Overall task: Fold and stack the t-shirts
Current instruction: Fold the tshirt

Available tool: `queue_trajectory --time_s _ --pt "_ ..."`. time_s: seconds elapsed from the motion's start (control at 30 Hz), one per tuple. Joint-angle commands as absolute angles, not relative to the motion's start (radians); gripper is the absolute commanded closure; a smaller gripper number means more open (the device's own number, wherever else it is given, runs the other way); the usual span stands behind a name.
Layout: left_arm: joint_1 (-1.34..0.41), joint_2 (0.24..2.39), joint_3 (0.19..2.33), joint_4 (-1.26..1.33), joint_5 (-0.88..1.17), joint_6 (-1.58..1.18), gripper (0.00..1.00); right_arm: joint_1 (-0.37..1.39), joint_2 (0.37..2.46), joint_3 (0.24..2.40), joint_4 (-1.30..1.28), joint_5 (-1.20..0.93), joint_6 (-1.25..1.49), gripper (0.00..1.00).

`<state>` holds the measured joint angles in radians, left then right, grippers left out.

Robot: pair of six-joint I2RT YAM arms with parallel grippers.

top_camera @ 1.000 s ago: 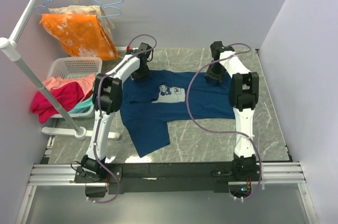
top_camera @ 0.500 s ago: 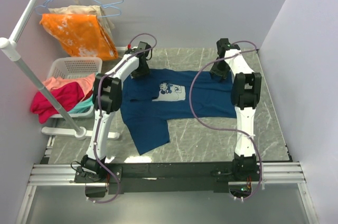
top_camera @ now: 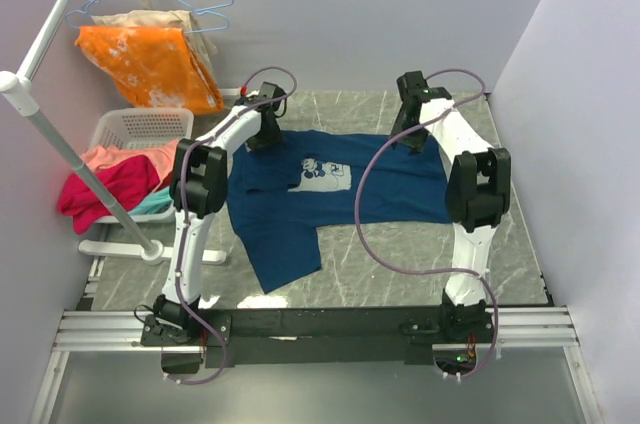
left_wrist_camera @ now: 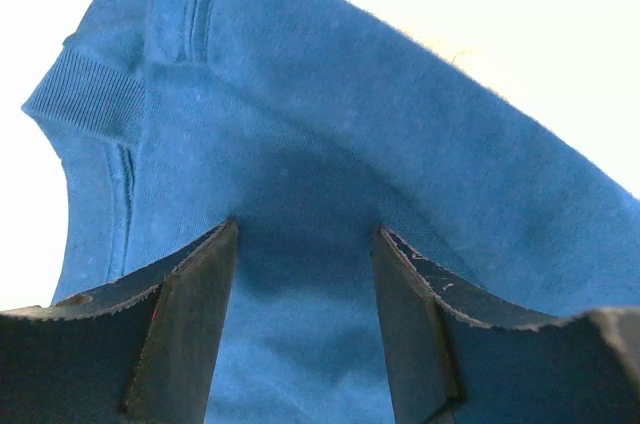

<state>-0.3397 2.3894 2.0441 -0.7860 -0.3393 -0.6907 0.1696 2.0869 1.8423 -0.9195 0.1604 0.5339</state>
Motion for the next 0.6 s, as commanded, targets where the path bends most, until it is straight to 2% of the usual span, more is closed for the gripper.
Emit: queue_trajectory --time_s 0.0,0.27,0.57 --pt "-0.365 2.255 1.994 -0.776 -0.376 -0.660 0.37 0.172 1.984 1.728 -0.881 0.204 0.561 0.48" --pt "-0.458 1.947 1.725 -0.739 -0.456 -0.725 0.34 0.209 1.801 1.514 -0.836 0.213 0.586 0.47" --pt "-0.652 1.645 1.307 -0.859 -0.439 -1.037 0.35 0.297 1.669 1.324 -0.796 0.239 0.614 0.48"
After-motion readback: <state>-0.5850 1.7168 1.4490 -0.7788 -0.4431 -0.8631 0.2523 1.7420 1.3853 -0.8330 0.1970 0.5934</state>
